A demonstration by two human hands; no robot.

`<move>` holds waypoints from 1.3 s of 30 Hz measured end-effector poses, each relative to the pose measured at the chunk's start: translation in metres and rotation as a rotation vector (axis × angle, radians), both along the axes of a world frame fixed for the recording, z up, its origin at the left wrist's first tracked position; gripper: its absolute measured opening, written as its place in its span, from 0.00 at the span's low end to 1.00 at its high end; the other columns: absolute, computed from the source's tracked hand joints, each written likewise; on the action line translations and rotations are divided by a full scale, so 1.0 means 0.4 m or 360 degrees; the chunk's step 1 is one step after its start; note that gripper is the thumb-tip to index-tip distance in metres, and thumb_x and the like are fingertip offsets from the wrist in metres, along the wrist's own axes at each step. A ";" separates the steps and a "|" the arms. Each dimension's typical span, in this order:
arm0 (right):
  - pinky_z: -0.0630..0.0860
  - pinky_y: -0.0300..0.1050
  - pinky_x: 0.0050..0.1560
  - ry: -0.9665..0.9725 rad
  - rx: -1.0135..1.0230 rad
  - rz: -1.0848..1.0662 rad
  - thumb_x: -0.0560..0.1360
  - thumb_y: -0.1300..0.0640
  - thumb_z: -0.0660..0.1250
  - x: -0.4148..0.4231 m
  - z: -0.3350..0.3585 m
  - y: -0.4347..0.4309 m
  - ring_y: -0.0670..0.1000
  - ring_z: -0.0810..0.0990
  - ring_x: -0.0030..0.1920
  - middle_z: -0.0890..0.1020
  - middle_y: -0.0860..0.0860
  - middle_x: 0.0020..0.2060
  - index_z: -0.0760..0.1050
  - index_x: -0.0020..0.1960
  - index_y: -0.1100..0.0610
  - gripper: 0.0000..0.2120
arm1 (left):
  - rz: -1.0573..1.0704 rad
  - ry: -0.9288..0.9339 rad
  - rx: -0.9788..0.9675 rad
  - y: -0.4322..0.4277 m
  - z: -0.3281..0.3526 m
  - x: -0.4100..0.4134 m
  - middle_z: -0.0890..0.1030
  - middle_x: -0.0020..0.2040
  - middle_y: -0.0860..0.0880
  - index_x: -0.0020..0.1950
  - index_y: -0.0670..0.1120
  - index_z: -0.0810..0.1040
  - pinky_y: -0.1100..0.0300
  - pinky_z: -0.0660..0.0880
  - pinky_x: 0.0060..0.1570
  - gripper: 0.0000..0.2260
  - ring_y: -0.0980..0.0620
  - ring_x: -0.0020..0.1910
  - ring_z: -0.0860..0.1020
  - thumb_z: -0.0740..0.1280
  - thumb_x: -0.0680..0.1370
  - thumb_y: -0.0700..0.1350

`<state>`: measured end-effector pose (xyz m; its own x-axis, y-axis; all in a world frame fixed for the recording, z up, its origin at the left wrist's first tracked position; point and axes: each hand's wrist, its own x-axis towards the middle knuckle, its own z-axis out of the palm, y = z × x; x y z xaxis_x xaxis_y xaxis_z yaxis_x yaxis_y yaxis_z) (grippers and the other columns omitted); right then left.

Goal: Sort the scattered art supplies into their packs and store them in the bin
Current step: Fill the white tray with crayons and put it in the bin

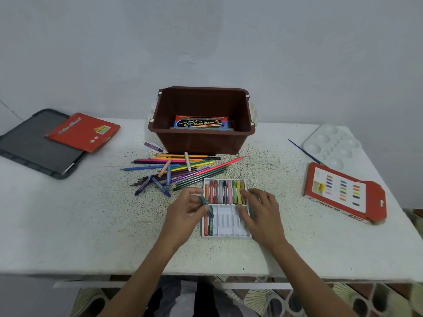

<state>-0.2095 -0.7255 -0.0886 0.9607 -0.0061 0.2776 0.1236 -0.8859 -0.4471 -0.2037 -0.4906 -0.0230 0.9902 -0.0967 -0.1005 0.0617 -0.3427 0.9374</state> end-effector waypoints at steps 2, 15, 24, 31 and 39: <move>0.71 0.53 0.58 0.0005 -0.0002 -0.0002 0.78 0.41 0.58 -0.001 0.000 0.000 0.52 0.69 0.62 0.76 0.48 0.61 0.75 0.67 0.50 0.23 | -0.0120 0.0071 0.0018 -0.008 -0.001 0.001 0.82 0.47 0.54 0.55 0.57 0.74 0.76 0.74 0.41 0.14 0.66 0.46 0.80 0.73 0.76 0.42; 0.71 0.53 0.60 0.0007 0.0012 0.0003 0.78 0.40 0.58 0.000 0.001 -0.001 0.53 0.70 0.62 0.76 0.48 0.62 0.74 0.68 0.49 0.23 | -0.0224 -0.0344 0.0864 -0.021 -0.104 -0.002 0.68 0.61 0.56 0.68 0.57 0.71 0.59 0.61 0.59 0.23 0.55 0.62 0.65 0.72 0.75 0.55; 0.70 0.51 0.60 -0.0003 -0.0010 0.0008 0.78 0.40 0.58 0.001 0.000 -0.003 0.52 0.69 0.62 0.76 0.48 0.61 0.74 0.68 0.49 0.23 | -0.0113 -0.0256 0.0982 -0.007 -0.125 0.002 0.65 0.66 0.53 0.72 0.57 0.66 0.52 0.58 0.67 0.32 0.51 0.67 0.61 0.69 0.71 0.66; 0.69 0.49 0.59 -0.0027 -0.0006 0.0013 0.78 0.41 0.58 0.002 0.000 -0.002 0.51 0.69 0.62 0.76 0.48 0.61 0.74 0.68 0.49 0.22 | 0.0227 -0.0415 0.1011 0.038 -0.132 0.007 0.74 0.62 0.49 0.68 0.54 0.72 0.50 0.65 0.59 0.23 0.49 0.62 0.71 0.55 0.78 0.64; 0.71 0.52 0.59 -0.0019 -0.0008 0.0007 0.78 0.40 0.57 0.001 0.001 -0.001 0.52 0.70 0.62 0.76 0.48 0.61 0.74 0.67 0.50 0.23 | 0.0627 -0.0319 0.1362 0.070 -0.128 0.028 0.77 0.56 0.44 0.63 0.50 0.76 0.46 0.69 0.53 0.20 0.43 0.55 0.74 0.56 0.79 0.60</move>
